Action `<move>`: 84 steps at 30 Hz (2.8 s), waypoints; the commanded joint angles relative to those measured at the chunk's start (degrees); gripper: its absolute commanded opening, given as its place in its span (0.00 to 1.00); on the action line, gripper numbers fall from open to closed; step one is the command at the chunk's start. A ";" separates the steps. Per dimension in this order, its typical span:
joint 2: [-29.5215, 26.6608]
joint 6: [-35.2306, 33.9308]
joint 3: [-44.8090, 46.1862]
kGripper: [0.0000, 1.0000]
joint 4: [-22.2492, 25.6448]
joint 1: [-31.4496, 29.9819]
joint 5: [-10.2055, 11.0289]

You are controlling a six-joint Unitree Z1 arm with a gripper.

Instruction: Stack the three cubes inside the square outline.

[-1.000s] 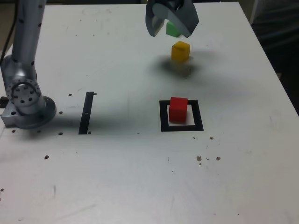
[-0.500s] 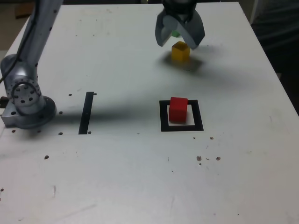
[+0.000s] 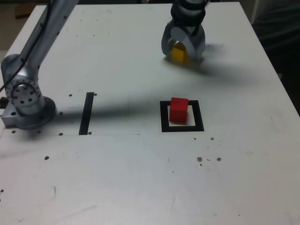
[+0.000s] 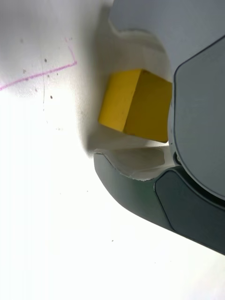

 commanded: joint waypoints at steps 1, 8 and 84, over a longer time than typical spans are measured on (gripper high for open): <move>0.19 0.26 -0.23 0.33 -0.20 -0.27 0.12; 0.25 0.58 -0.30 0.31 -0.15 -0.47 0.55; -15.35 -44.69 12.13 0.31 7.77 -26.02 -13.93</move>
